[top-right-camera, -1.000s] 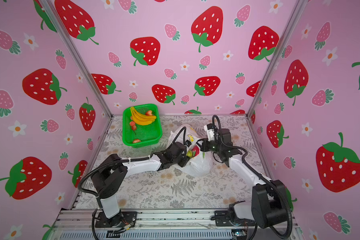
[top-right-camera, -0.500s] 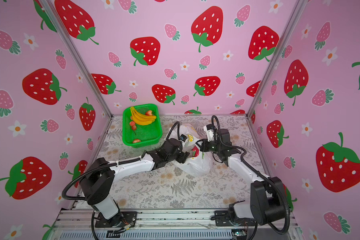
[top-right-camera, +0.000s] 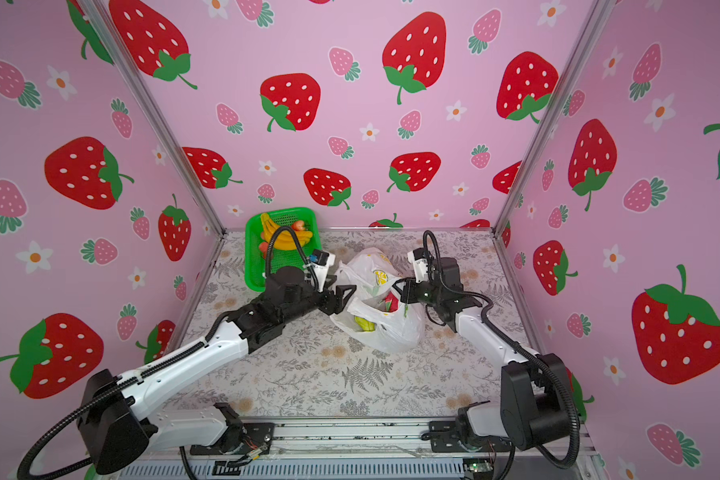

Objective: Place the fake fruits into the plastic bag and tie a complex knot
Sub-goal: 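Open the left gripper to drop the pear inside the bag, then withdraw the left gripper to the basket and grasp the red peach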

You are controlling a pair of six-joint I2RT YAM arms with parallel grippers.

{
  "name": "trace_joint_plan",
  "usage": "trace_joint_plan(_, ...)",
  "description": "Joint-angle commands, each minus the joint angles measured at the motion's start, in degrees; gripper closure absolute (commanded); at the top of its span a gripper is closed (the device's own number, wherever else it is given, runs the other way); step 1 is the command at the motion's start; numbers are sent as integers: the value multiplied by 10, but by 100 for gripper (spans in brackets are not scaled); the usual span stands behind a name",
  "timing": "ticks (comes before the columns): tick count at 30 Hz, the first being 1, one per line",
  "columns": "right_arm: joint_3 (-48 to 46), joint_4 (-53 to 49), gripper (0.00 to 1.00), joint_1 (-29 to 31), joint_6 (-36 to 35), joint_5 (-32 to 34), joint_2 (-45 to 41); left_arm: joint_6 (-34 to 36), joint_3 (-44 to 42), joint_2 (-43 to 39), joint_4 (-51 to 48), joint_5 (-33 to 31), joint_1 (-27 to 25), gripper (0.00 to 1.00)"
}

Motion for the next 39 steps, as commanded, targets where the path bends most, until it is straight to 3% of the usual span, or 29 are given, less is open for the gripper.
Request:
trace_joint_plan(1,16,11,98,1,-12,-4,9,-61,3,2,-63,-33,86,25)
trace_joint_plan(7,12,16,98,2,-18,-12,16,-33,100,101,-183,-47,241,25)
trace_joint_plan(14,8,18,98,2,-27,-9,17,14,229,267,-282,-34,324,24)
trace_joint_plan(25,-4,16,98,2,-35,-3,1,73,456,495,-453,-72,333,22)
trace_joint_plan(33,-10,18,98,2,-37,-1,-1,75,471,534,-481,-84,331,22)
trace_joint_plan(39,-11,20,98,2,-35,-1,-1,74,476,557,-482,-56,329,24)
